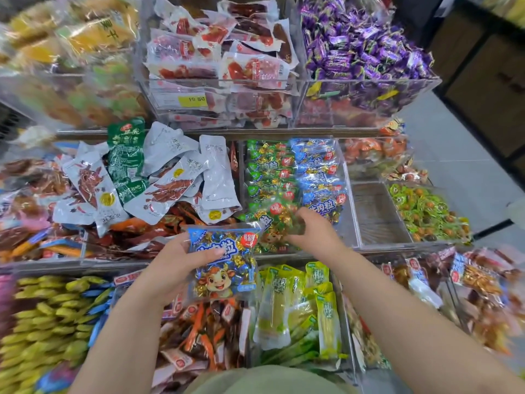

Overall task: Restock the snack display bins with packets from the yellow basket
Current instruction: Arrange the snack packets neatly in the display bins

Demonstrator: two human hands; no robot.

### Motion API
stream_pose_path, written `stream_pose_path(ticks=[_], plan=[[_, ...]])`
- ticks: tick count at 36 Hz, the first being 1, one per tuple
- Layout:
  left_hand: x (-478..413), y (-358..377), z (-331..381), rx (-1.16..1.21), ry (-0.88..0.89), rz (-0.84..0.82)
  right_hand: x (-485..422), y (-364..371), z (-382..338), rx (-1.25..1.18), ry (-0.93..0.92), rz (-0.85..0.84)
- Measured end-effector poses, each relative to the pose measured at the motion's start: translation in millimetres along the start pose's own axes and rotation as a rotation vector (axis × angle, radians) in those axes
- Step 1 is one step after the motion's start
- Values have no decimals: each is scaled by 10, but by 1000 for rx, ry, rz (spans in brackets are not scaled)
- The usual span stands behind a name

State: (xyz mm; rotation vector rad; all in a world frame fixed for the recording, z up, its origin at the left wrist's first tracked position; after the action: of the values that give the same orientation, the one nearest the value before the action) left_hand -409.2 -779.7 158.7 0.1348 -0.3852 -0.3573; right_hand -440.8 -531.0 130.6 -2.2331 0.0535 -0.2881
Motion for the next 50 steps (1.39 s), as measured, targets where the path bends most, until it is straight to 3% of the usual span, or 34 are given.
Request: stream_pose_path(ticks=[8,13,16,21,24,26,32,34,37,39,43,46,50], plan=[[-44,-11,-77,-50,-29,-17,46,-10,-545,-4,-189,38],[-15,-116,-88,-64,-30,9,51,16,-109,-634,66,22],[-11,-143,-113,-57,-41,1,26,140,62,-610,218,-7],[-12,-144,-112,-57,-40,1,94,-28,-228,-426,-20,99],[-5,-155,-137,-74,-40,1,145,-118,-142,-601,-29,230],[7,-158,-180,-83,-64,9,96,-80,-91,-641,5,229],[12,-131,-242,-81,-84,3,22,199,-178,-181,-105,-29],[16,-116,-241,-70,-77,-5,53,202,-110,-83,-101,-3],[31,-68,-223,-67,-67,-24,118,63,-90,199,-114,192],[34,-41,-218,-60,-65,-25,172,53,-215,379,-225,264],[22,14,-218,-68,-81,-31,167,330,-475,670,-450,126],[16,42,-231,-79,-97,-28,-32,487,-435,808,-406,1],[4,81,-246,-88,-106,-26,-304,524,-490,919,-373,-40]])
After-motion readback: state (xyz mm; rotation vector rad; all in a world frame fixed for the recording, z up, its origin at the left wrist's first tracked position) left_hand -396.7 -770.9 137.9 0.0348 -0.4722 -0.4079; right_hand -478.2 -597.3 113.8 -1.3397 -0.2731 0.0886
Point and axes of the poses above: each hand's wrist, its own x-axis away from the middle knuckle, its own y-axis out of the palm, z = x × y, the point moved 10 cm from there along -x, towards the middle knuckle, and after that the axes turned 3 degrees about y, right-handed, at the moved point
